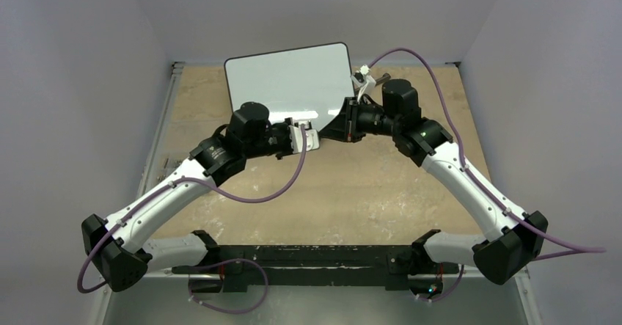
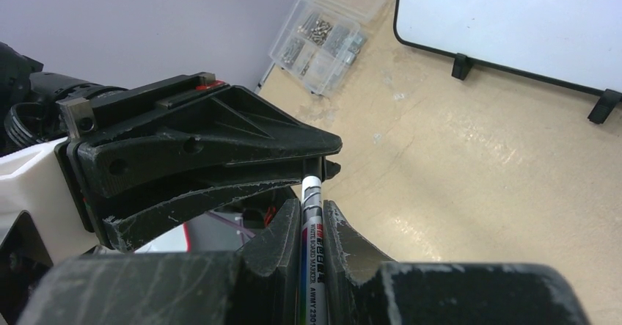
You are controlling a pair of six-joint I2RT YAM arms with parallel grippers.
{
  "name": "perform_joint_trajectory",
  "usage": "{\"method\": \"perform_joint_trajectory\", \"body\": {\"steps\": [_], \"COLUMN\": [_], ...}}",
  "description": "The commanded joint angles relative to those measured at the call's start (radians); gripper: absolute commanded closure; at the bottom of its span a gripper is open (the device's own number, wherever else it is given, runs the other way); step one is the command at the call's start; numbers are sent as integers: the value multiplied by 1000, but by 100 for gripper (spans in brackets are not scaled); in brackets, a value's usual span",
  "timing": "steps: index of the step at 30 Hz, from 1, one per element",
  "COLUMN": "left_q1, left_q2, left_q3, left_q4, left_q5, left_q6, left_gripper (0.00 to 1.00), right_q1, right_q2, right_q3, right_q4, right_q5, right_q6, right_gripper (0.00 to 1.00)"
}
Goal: Write a sentence on the whiteboard
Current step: Open the pen cap from the whiteboard marker, then place the pen cap at the center of the board.
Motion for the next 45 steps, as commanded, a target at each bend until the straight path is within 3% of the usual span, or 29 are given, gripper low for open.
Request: {"method": "perform_joint_trajectory", "body": {"steps": [1, 26, 32, 38, 45], "left_q1": [65, 182, 181, 154, 29], "left_q2": [-39, -26, -54, -110, -144], "left_q3": [-61, -115, -104, -169, -332], "left_q4": [40, -3, -74, -91, 2], "left_q5": [-129, -158, -148, -93, -221], "left_q6": [-2, -78, -110, -298, -464], "left_gripper": [100, 100, 100, 100, 100], "right_q1": [-11, -81, -92, -113, -128], "right_q2": [-36, -105, -132, -155, -136], "right_q3": [40, 45, 32, -30, -42], "right_q4": [-82, -164, -157, -56, -21], "right_q5": [-46, -61, 33, 36, 14], "right_q6": [-8, -62, -67, -41, -20], "right_gripper": [100, 100, 100, 100, 100]}}
